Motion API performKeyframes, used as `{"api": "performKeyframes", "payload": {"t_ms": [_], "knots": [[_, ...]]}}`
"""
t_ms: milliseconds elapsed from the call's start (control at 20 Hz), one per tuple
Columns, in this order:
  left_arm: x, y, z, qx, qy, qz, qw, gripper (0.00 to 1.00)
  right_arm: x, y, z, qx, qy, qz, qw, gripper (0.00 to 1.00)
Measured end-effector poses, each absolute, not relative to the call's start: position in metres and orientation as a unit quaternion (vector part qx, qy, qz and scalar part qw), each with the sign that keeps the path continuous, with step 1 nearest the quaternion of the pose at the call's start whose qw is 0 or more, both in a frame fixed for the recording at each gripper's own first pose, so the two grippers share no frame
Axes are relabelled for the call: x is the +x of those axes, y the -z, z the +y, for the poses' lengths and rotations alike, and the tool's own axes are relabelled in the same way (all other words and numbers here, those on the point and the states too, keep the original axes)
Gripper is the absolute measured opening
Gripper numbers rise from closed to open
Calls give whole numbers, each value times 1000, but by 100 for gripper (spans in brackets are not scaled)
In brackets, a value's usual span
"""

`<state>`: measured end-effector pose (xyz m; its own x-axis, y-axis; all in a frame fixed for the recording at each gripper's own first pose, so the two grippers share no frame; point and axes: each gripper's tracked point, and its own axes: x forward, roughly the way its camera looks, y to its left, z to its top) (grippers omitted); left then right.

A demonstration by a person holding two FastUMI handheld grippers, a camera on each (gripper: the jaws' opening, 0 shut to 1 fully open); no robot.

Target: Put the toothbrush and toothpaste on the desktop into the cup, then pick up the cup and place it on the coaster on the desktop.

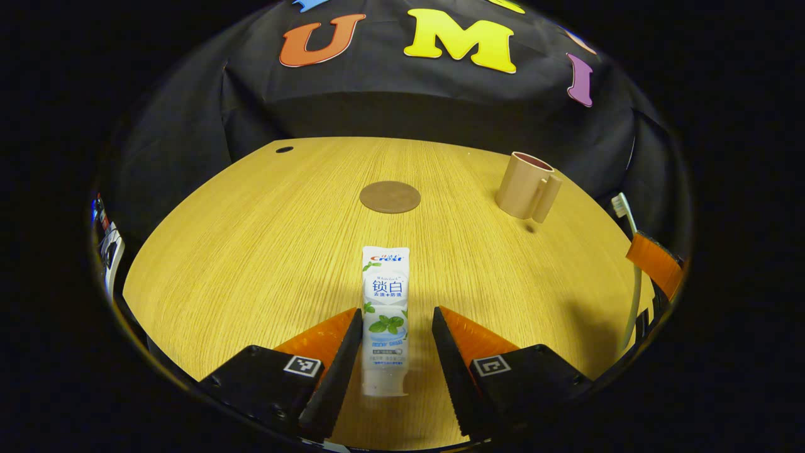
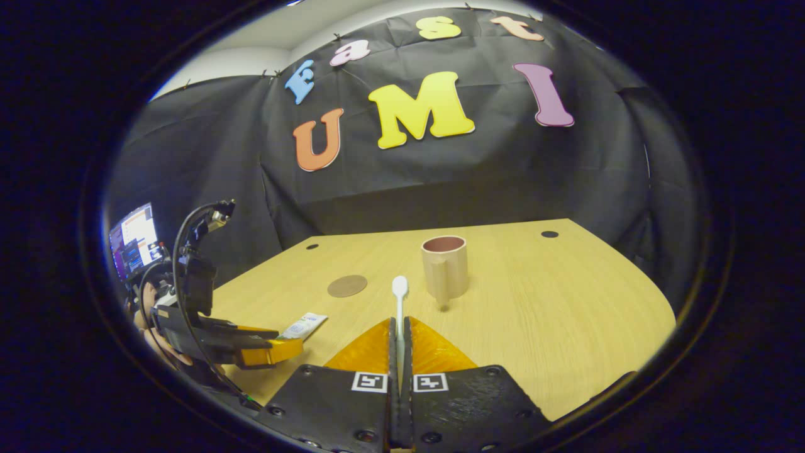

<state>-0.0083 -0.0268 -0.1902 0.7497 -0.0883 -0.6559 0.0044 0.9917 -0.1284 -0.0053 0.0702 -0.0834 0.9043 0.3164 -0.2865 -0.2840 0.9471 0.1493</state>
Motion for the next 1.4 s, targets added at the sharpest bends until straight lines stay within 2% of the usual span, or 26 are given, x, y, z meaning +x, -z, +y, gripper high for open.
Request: {"api": "performKeyframes", "payload": {"t_ms": [100, 150, 250, 300, 350, 500, 600, 650, 1000, 1400], "knots": [[-6, 192, -24, -54, 16, 350, 935, 66, -6, 79, 69, 52, -151, 152, 975, 0], [-6, 191, -23, -55, 16, 346, 936, 58, -7, 77, 69, 54, -151, 151, 975, 0], [-4, 191, -25, -60, 20, 341, 938, 49, -7, 75, 65, 54, -148, 148, 976, 0], [-3, 191, -26, -62, 23, 338, 939, 53, -7, 73, 64, 54, -147, 148, 977, 0], [-4, 190, -27, -64, 27, 336, 939, 47, -6, 73, 63, 56, -146, 148, 977, 0], [-4, 189, -27, -74, 33, 328, 941, 43, -5, 71, 61, 58, -144, 148, 977, 0], [-5, 188, -28, -83, 35, 321, 943, 45, -4, 69, 58, 57, -139, 146, 978, 1], [-5, 185, -27, -88, 32, 312, 945, 41, -4, 69, 57, 56, -138, 145, 978, 0], [0, 122, -20, -70, 7, 174, 982, 40, 11, 43, 55, 47, -137, 118, 982, 1], [4, 72, -17, -55, 17, 107, 993, 40, 67, -2, 72, 50, -157, 57, 985, 0]]}}
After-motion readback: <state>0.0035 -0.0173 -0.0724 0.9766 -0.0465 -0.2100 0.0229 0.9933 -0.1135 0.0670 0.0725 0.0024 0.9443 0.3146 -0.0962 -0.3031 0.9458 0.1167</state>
